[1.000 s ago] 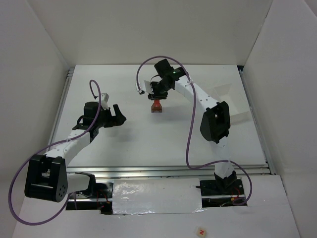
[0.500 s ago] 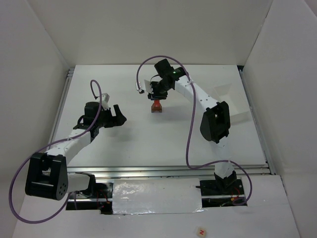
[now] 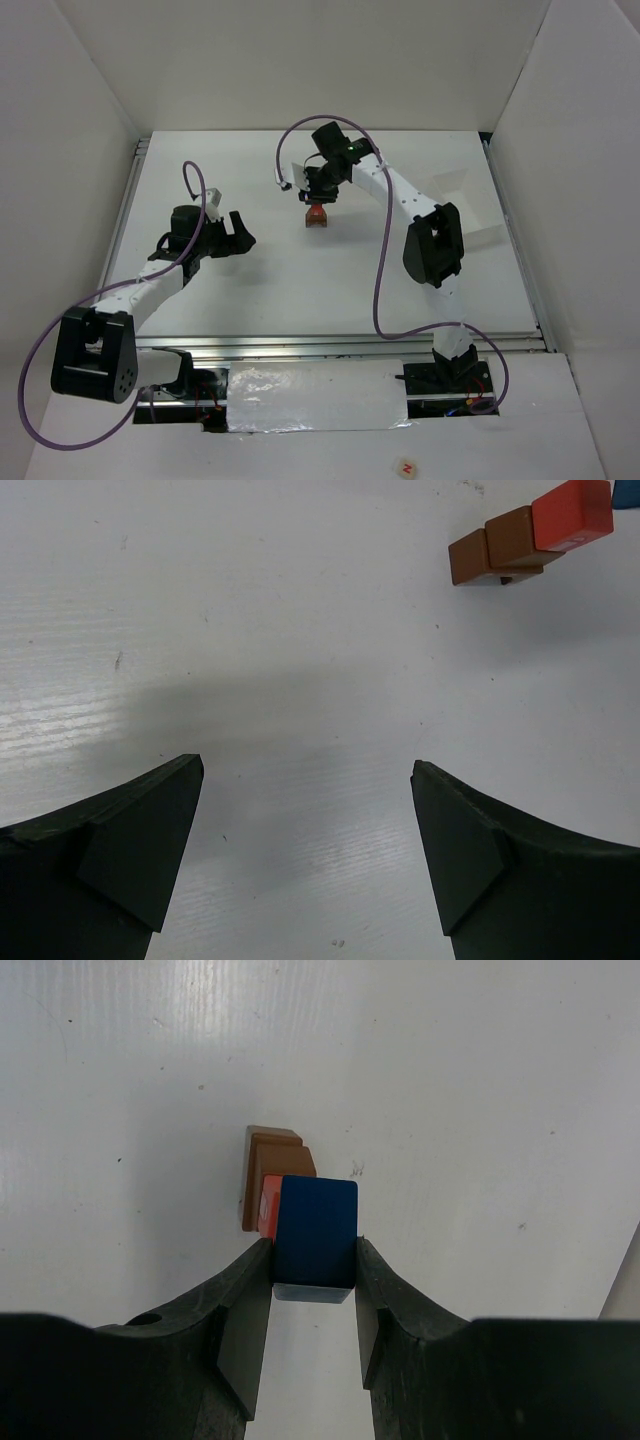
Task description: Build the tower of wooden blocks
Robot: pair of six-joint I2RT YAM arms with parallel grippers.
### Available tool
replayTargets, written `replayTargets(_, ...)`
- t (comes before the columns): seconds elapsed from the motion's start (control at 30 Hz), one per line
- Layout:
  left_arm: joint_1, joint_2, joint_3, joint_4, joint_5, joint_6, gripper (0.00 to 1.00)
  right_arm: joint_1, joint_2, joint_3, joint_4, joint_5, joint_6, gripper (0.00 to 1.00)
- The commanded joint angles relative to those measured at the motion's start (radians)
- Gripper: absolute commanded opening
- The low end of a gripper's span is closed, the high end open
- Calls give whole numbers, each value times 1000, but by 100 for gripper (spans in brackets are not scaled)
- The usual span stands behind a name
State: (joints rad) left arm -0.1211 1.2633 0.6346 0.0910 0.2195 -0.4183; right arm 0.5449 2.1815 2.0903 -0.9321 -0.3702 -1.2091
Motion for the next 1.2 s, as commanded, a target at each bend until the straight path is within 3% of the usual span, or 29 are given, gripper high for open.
replayTargets(0.0,-5,11,14,47,21,16,99,-8,11,-13,36,-4,8,24)
replayTargets(1.17,-9,24,17,52,26,16,99,-10,18,-47,68,2,16,28)
